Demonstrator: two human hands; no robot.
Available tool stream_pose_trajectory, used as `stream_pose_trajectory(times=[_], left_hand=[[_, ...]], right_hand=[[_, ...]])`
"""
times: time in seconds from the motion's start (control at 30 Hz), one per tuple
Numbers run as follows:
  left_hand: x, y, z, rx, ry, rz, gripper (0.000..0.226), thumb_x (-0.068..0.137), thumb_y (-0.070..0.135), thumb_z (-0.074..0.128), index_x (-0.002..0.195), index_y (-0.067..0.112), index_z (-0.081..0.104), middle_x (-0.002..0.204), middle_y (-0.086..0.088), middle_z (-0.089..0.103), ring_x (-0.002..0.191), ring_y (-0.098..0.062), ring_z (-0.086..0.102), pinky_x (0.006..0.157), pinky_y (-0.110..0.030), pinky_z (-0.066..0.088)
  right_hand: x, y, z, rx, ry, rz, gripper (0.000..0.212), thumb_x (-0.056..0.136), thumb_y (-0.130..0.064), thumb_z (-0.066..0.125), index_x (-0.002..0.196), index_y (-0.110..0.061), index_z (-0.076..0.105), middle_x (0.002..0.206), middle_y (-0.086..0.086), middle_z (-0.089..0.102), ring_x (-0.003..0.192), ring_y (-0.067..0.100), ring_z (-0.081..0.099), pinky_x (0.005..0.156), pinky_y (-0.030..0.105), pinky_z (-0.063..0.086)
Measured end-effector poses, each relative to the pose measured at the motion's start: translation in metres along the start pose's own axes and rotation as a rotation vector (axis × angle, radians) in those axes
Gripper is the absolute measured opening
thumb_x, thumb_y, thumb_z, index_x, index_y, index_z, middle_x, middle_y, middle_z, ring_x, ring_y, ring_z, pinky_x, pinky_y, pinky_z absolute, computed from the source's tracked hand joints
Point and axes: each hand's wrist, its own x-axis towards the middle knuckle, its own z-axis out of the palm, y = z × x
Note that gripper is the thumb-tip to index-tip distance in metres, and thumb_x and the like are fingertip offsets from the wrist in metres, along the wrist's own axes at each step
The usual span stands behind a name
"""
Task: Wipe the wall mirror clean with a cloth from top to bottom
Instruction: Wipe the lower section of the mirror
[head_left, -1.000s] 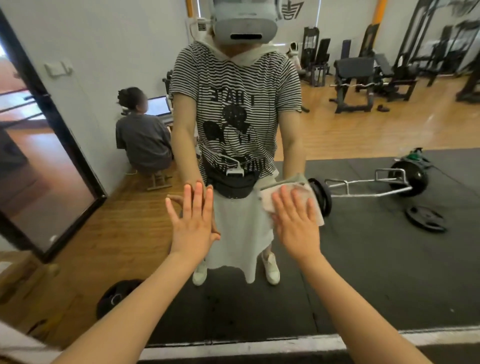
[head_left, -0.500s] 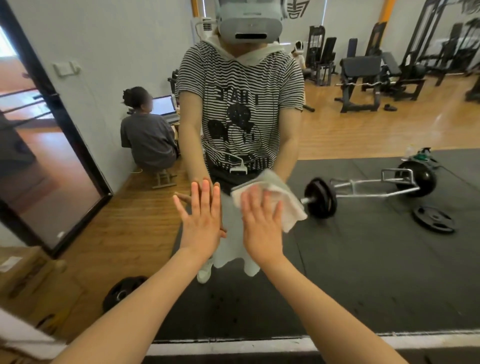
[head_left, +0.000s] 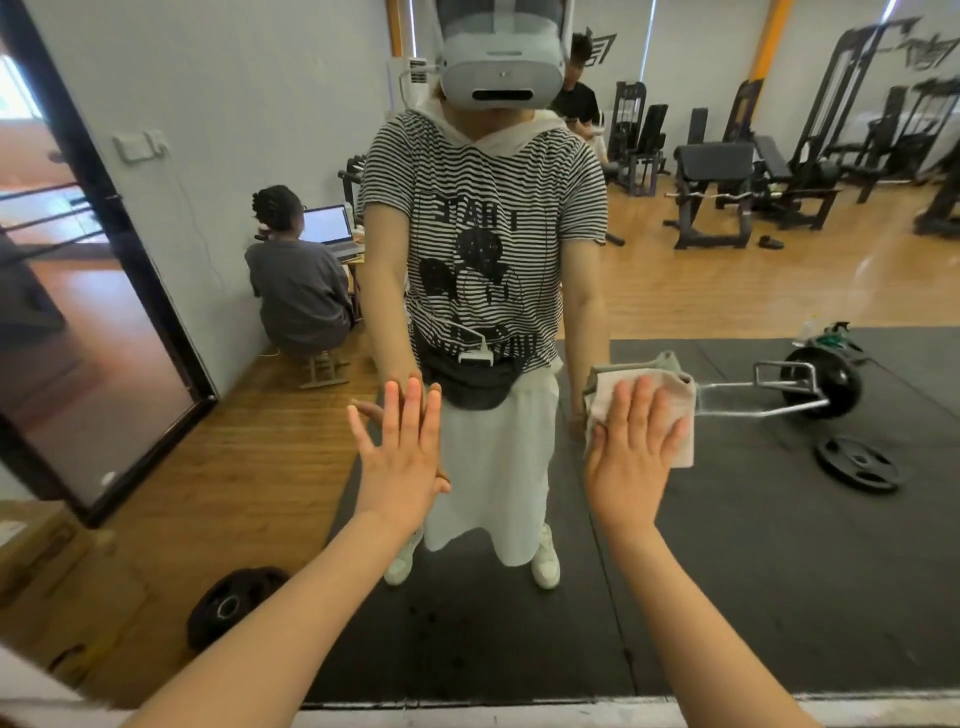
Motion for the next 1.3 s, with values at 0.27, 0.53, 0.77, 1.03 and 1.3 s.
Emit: stream_pose_trajectory(times=[0.27,0.53,0.77,1.03,1.3], left_hand=[[-0.001,0.001,0.000,0.023,-0.008,-0.024,0.166,0.038,0.060,0.089,0.149,0.002,-0.021,0.156,-0.021,-0.026,0.144,-0.039,-0.022,0.103,-0.074,0.011],[-0.001,0.002,-0.005,0.063,0.001,-0.028,0.167,0.037,0.061,0.090,0.150,0.003,-0.019,0.157,-0.020,-0.023,0.146,-0.037,-0.019,0.102,-0.069,0.017],[-0.023,-0.026,-0.016,0.010,0.122,0.005,0.130,0.052,0.038,0.092,0.151,0.008,0.013,0.161,-0.017,0.000,0.148,-0.026,-0.014,0.099,-0.069,0.014],[-0.078,-0.148,-0.018,-0.026,-0.024,-0.114,0.130,0.051,0.033,0.094,0.149,0.007,0.014,0.160,-0.013,-0.008,0.148,-0.023,-0.016,0.114,-0.049,-0.015],[-0.074,-0.223,-0.022,-0.006,-0.130,-0.107,0.144,0.045,0.040,0.095,0.150,0.009,0.003,0.160,-0.016,-0.012,0.148,-0.029,-0.015,0.113,-0.049,-0.020]], right_hand=[[-0.018,-0.107,0.013,0.048,-0.184,-0.007,0.067,0.080,-0.018,0.029,0.146,-0.008,0.026,0.151,0.018,0.024,0.133,0.039,0.034,0.104,0.061,0.032],[-0.026,-0.068,0.018,-0.004,-0.221,-0.463,0.079,0.086,-0.012,0.032,0.155,-0.024,-0.003,0.162,-0.008,-0.012,0.149,0.013,-0.007,0.118,0.039,-0.005],[-0.007,-0.026,-0.001,-0.083,-0.198,-0.540,0.081,0.087,-0.018,0.042,0.155,-0.025,-0.001,0.163,-0.010,-0.004,0.149,0.011,-0.003,0.119,0.043,-0.003],[-0.023,-0.066,0.006,-0.011,-0.204,-0.241,0.060,0.093,-0.024,0.037,0.150,-0.013,0.022,0.154,0.007,0.030,0.148,0.011,-0.011,0.115,0.060,0.012],[-0.028,-0.088,-0.004,-0.105,-0.240,-0.125,0.059,0.092,-0.023,0.034,0.148,-0.011,0.023,0.154,0.005,0.021,0.149,0.015,-0.002,0.106,0.067,0.023]])
